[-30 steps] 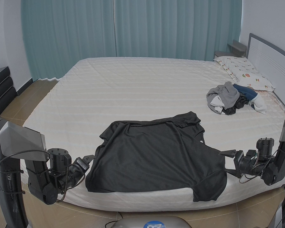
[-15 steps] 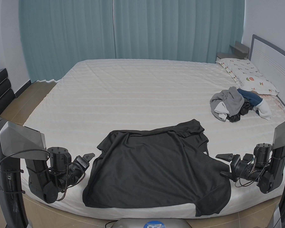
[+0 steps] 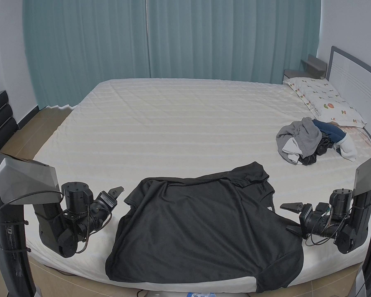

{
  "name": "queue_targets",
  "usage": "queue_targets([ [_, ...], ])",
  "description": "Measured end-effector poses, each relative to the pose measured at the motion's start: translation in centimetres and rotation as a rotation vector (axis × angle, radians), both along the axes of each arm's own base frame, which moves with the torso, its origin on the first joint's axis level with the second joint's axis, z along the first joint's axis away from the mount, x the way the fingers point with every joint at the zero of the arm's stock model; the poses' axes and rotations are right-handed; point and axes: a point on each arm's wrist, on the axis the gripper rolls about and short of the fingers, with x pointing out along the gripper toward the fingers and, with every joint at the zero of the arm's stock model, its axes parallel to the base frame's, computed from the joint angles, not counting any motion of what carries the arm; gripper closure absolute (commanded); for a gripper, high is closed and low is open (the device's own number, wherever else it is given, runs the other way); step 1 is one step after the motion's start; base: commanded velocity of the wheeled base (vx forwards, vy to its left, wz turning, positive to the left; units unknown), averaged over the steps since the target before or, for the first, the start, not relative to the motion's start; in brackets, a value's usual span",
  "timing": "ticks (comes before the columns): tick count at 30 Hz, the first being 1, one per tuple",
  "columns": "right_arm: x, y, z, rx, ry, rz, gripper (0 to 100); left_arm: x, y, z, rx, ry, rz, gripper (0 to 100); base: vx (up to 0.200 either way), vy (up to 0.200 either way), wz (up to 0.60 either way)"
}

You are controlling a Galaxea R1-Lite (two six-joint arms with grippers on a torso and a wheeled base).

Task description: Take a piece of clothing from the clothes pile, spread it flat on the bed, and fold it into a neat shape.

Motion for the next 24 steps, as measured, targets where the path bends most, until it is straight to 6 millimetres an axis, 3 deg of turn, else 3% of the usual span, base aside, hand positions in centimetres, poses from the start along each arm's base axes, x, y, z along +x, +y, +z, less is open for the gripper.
queue_targets([
  [14, -0.2, 0.4, -0.4, -0.013, 0.016, 0.01, 0, 6.0, -2.0, 0.7, 0.09, 0.032, -0.051, 0, 0.0, 0.0, 0.0],
  [24, -0.2, 0.5, -0.6, -0.024, 0.018, 0.019, 0, 7.0, -3.1, -1.7, 0.119, 0.085, -0.064, 0, 0.0, 0.0, 0.0],
])
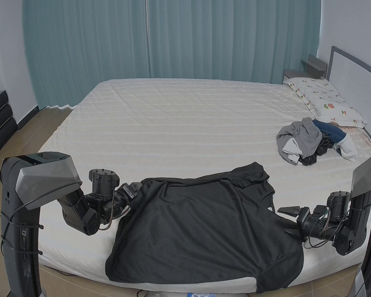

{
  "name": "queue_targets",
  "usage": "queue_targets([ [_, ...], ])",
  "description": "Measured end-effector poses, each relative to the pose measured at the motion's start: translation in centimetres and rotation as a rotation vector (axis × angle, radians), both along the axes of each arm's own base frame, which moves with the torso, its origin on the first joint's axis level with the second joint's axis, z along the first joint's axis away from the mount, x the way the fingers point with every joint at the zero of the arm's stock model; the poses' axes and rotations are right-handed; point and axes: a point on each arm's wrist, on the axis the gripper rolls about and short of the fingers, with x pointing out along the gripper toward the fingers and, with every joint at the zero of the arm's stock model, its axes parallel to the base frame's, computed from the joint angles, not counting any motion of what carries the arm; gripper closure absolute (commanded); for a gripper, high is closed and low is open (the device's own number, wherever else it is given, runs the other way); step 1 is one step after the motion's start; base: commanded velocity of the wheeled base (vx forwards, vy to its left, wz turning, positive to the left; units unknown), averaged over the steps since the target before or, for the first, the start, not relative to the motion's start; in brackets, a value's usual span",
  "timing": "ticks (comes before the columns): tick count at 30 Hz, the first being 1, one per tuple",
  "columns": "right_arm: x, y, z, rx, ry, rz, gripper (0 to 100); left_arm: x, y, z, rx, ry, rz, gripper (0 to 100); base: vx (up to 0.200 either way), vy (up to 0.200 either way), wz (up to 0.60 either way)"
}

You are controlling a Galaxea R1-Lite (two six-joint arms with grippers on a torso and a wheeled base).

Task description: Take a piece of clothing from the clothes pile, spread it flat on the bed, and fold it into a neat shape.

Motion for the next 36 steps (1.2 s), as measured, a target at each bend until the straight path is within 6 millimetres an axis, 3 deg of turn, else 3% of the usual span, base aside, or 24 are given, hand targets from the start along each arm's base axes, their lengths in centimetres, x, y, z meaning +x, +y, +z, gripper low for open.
queue_targets([
  [16, 0.2, 0.0, -0.1, -0.001, -0.004, 0.001, 0, 1.1, -0.7, -1.6, 0.003, 0.006, -0.008, 0, 0.0, 0.0, 0.0],
  [17, 0.2, 0.0, -0.1, 0.0, -0.004, 0.001, 0, 1.2, -0.7, -1.6, 0.004, 0.008, -0.008, 100, 0.0, 0.0, 0.0],
  [29, 0.1, 0.0, -0.1, -0.002, -0.001, 0.0, 0, 0.5, 0.0, -1.9, 0.016, 0.059, 0.017, 100, 0.0, 0.0, 0.0],
  [36, 0.1, 0.0, -0.1, -0.002, 0.0, 0.0, 0, 2.1, 0.7, -0.7, 0.004, -0.041, 0.07, 100, 0.0, 0.0, 0.0],
])
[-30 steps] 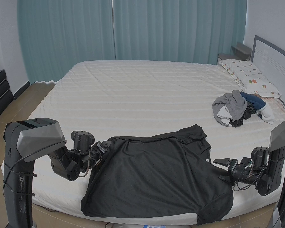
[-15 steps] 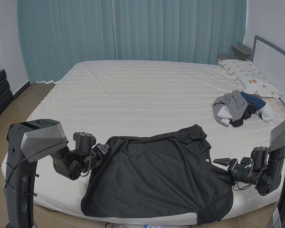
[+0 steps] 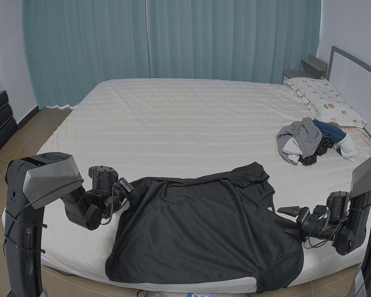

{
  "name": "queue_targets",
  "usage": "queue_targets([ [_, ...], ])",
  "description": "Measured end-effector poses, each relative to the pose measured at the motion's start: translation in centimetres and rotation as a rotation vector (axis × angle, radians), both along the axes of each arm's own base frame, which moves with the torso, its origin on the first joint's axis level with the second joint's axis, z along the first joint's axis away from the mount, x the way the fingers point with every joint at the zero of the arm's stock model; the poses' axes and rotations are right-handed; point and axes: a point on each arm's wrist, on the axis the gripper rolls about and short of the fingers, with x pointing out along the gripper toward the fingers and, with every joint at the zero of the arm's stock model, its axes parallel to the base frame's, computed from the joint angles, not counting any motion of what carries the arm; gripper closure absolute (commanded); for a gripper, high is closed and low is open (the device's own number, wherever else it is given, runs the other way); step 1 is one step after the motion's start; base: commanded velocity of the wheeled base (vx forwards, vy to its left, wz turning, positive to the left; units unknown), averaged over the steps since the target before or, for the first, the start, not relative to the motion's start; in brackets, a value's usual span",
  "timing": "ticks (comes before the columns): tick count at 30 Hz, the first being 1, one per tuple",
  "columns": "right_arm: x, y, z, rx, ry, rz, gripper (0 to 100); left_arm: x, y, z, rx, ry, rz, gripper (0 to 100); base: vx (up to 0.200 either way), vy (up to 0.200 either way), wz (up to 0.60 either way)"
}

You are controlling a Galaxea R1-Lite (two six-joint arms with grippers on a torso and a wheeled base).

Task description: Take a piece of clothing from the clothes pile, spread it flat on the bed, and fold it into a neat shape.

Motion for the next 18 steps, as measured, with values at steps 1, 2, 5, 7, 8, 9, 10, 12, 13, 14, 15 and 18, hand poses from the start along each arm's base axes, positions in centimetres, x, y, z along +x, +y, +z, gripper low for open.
queue_targets([
  [1, 0.0, 0.0, 0.0, 0.0, 0.0, 0.0, 0, 0.4, 0.1, 0.1, -0.001, -0.018, 0.013, 100, 0.0, 0.0, 0.0],
  [2, 0.0, 0.0, 0.0, 0.0, -0.001, 0.0, 0, 0.9, 0.3, 0.3, -0.002, -0.038, 0.027, 100, 0.0, 0.0, 0.0],
  [5, 0.0, 0.0, 0.0, 0.0, -0.002, 0.0, 0, 2.5, 0.8, 0.8, -0.01, -0.099, 0.078, 100, 0.0, 0.0, 0.0],
  [7, 0.1, 0.0, 0.0, 0.0, -0.002, 0.0, 0, 3.5, 1.3, 1.0, -0.018, -0.132, 0.111, 100, 0.0, 0.0, 0.0],
  [8, 0.1, 0.0, 0.0, 0.0, -0.003, 0.0, 0, 3.9, 1.7, 1.0, -0.023, -0.147, 0.128, 100, 0.0, 0.0, 0.0],
  [9, 0.1, 0.0, 0.0, 0.0, -0.003, 0.0, 0, 4.4, 2.2, 1.1, -0.027, -0.161, 0.146, 100, 0.0, 0.0, 0.0],
  [10, 0.1, 0.0, 0.0, 0.001, -0.003, 0.001, 0, 4.7, 2.6, 1.1, -0.029, -0.172, 0.159, 100, 0.0, 0.0, 0.0],
  [12, 0.1, 0.0, 0.0, 0.0, -0.004, 0.0, 0, 5.3, 3.3, 1.1, -0.035, -0.191, 0.18, 100, 0.0, 0.0, 0.0],
  [13, 0.1, 0.0, 0.0, 0.0, -0.004, 0.0, 0, 5.6, 3.6, 1.0, -0.036, -0.202, 0.19, 100, 0.0, 0.0, 0.0],
  [14, 0.1, 0.0, 0.0, 0.0, -0.004, 0.0, 0, 5.9, 3.8, 1.0, -0.038, -0.214, 0.195, 100, 0.0, 0.0, 0.0],
  [15, 0.1, 0.0, 0.0, 0.0, -0.004, 0.0, 0, 6.1, 3.9, 0.9, -0.04, -0.228, 0.198, 100, 0.0, 0.0, 0.0],
  [18, 0.1, 0.0, 0.0, 0.0, -0.004, 0.0, 0, 6.4, 4.2, 0.4, -0.039, -0.234, 0.207, 100, 0.0, 0.0, 0.0],
])
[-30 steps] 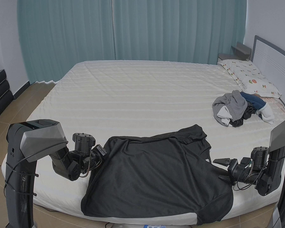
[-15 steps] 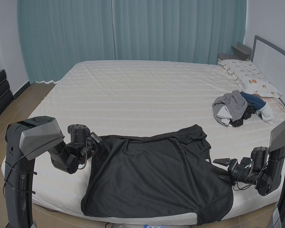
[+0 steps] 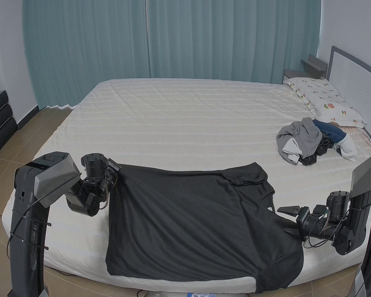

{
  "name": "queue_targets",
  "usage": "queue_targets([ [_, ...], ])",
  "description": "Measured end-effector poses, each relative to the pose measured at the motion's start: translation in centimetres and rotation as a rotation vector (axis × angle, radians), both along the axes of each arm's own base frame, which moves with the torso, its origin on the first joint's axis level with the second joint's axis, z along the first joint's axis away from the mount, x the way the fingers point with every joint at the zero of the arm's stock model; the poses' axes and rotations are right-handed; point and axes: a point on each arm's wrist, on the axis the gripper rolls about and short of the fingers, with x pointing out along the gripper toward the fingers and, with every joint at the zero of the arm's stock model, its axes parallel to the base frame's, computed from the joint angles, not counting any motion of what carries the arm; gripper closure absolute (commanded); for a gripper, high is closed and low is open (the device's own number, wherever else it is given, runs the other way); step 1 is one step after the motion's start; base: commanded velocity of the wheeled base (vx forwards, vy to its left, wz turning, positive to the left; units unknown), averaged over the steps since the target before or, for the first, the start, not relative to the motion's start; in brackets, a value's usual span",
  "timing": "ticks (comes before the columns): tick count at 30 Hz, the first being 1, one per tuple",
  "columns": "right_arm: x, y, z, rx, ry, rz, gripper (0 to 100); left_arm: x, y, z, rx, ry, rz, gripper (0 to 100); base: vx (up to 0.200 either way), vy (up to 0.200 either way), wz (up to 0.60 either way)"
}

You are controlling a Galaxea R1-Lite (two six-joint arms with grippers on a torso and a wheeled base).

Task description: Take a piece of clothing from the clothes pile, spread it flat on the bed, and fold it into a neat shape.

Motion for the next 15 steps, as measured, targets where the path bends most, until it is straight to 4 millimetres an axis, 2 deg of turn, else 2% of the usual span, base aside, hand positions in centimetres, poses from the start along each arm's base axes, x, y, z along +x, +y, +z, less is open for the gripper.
queue_targets([
  [8, -0.01, 0.0, -0.03, 0.0, 0.001, 0.0, 0, 0.13, 0.06, -0.78, -0.002, 0.011, -0.005, 100, 0.0, 0.0, 0.0],
  [9, -0.01, 0.0, -0.03, 0.0, 0.001, 0.0, 0, 0.14, 0.03, -0.76, -0.003, 0.009, -0.006, 0, 0.0, 0.0, 0.0],
  [15, -0.05, 0.0, -0.06, 0.0, 0.004, 0.0, 0, 0.05, -0.01, -0.79, -0.005, 0.012, -0.006, 0, 0.0, 0.0, 0.0],
])
